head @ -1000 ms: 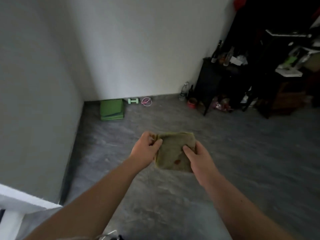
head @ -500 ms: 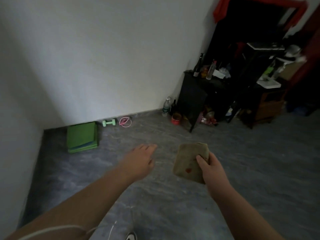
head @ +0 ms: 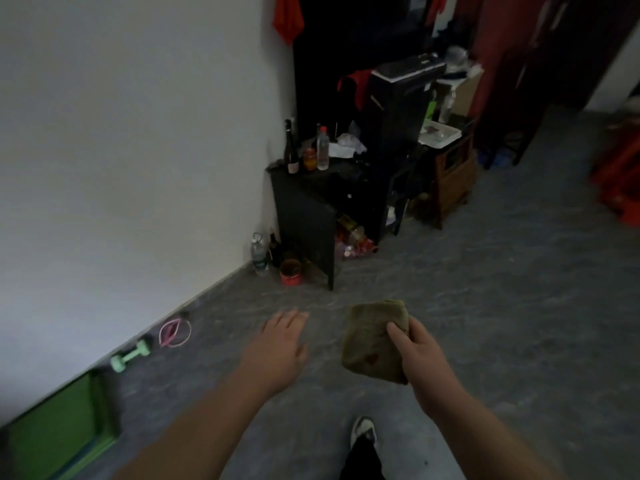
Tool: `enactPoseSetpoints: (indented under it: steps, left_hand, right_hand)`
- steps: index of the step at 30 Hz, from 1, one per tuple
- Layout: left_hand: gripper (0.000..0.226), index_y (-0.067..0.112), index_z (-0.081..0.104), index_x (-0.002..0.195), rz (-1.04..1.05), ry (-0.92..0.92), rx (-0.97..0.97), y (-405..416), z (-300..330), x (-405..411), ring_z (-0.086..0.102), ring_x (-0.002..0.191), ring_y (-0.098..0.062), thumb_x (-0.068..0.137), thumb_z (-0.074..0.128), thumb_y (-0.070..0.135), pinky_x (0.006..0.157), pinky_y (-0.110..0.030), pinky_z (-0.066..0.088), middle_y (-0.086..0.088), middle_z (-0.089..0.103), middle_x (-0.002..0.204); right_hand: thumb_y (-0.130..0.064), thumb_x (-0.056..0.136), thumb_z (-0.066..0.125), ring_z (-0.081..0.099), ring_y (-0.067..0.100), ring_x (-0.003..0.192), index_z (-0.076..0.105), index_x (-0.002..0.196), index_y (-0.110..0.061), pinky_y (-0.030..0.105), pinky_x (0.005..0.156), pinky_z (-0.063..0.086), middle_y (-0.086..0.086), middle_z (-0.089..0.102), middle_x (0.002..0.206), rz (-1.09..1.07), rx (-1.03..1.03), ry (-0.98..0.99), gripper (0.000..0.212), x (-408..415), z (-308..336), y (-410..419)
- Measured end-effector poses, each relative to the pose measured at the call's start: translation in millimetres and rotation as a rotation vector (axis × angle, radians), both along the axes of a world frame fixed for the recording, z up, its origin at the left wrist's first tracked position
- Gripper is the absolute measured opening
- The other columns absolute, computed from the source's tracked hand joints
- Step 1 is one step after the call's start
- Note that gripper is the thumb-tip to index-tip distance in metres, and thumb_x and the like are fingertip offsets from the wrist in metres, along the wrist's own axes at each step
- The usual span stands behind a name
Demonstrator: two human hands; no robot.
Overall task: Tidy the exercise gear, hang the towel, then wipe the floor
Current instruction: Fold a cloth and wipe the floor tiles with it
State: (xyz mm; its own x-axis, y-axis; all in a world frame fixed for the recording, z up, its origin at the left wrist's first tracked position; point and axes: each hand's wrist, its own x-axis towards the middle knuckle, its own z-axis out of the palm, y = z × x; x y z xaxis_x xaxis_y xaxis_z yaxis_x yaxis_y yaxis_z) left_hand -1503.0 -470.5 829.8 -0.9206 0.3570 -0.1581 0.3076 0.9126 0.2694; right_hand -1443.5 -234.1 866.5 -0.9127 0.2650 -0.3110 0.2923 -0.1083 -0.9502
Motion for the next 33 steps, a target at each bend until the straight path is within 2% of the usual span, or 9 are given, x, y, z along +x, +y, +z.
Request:
enactPoseSetpoints:
  steps: [3,9,13,17,21,24,27,29,33]
  left_hand:
    - [0.062,0.026,0.017,0.154,0.068,0.001,0.008,19,-5,-87,0.015,0.149,-0.02,0.098,0.042,0.038,0.121,-0.039,0.016,-0.001,0.021,0.162]
    - [0.064,0.027,0.009,0.155,0.089,0.007,-0.069,65,4,-240,0.007,0.15,-0.023,0.1,0.036,0.043,0.121,-0.046,0.013,-0.001,0.01,0.164]
    - [0.064,0.028,0.007,0.155,0.105,-0.015,-0.096,77,-10,-326,0.003,0.15,-0.026,0.099,0.033,0.045,0.121,-0.05,0.01,-0.003,0.006,0.164]
    - [0.062,0.028,0.012,0.155,0.124,-0.015,-0.079,77,-40,-420,0.009,0.15,-0.027,0.098,0.032,0.045,0.12,-0.049,0.013,-0.003,0.012,0.164]
    - [0.06,0.027,0.015,0.154,0.131,-0.04,-0.037,71,-76,-519,0.011,0.149,-0.028,0.099,0.032,0.044,0.119,-0.049,0.015,-0.004,0.016,0.162]
    - [0.061,0.027,0.014,0.154,0.142,-0.081,-0.023,63,-94,-589,0.011,0.149,-0.027,0.099,0.032,0.044,0.119,-0.051,0.014,-0.003,0.017,0.162]
    - [0.061,0.025,0.014,0.154,0.149,-0.12,-0.005,59,-110,-647,0.01,0.149,-0.027,0.098,0.034,0.041,0.12,-0.05,0.012,-0.004,0.016,0.162]
    - [0.061,0.024,0.016,0.154,0.132,-0.137,-0.008,61,-123,-682,0.009,0.149,-0.028,0.098,0.036,0.04,0.12,-0.05,0.013,-0.006,0.015,0.162]
    - [0.061,0.023,0.018,0.153,0.162,-0.169,0.012,71,-158,-733,0.008,0.149,-0.029,0.097,0.036,0.039,0.119,-0.051,0.016,-0.008,0.014,0.162]
  right_hand:
    - [-0.016,0.099,0.055,0.072,0.018,0.089,0.065,0.107,-0.023,0.043,0.08,0.06,0.003,0.073,0.099,0.002,-0.034,-0.032,0.014,-81,-6,30]
    - [-0.021,0.1,0.054,0.071,0.018,0.095,0.062,0.11,-0.027,0.043,0.087,0.058,0.003,0.071,0.107,0.084,-0.05,-0.076,0.014,-261,-13,59]
    - [-0.028,0.099,0.056,0.069,0.022,0.1,0.061,0.107,-0.033,0.049,0.092,0.055,0.004,0.07,0.112,0.16,-0.027,-0.135,0.011,-372,-28,59]
    - [-0.026,0.1,0.053,0.068,0.023,0.102,0.061,0.106,-0.03,0.049,0.094,0.054,0.006,0.069,0.112,0.225,0.009,-0.151,0.011,-476,-52,56]
    - [-0.026,0.1,0.053,0.068,0.021,0.103,0.06,0.117,-0.026,0.048,0.093,0.055,0.005,0.069,0.113,0.22,0.033,-0.175,0.018,-582,-83,48]
    - [-0.025,0.1,0.053,0.067,0.02,0.103,0.06,0.113,-0.031,0.047,0.095,0.054,0.001,0.068,0.112,0.218,0.077,-0.245,0.016,-653,-100,44]
    - [-0.025,0.101,0.052,0.065,0.019,0.101,0.057,0.119,-0.027,0.046,0.096,0.052,-0.001,0.065,0.108,0.241,0.139,-0.322,0.019,-719,-121,43]
    - [-0.027,0.101,0.052,0.064,0.021,0.103,0.056,0.123,-0.026,0.047,0.098,0.051,0.004,0.064,0.114,0.267,0.164,-0.378,0.023,-761,-138,43]
    - [-0.042,0.092,0.059,0.065,0.024,0.108,0.061,0.11,-0.035,0.05,0.099,0.051,0.005,0.066,0.118,0.35,0.121,-0.456,0.019,-829,-188,49]
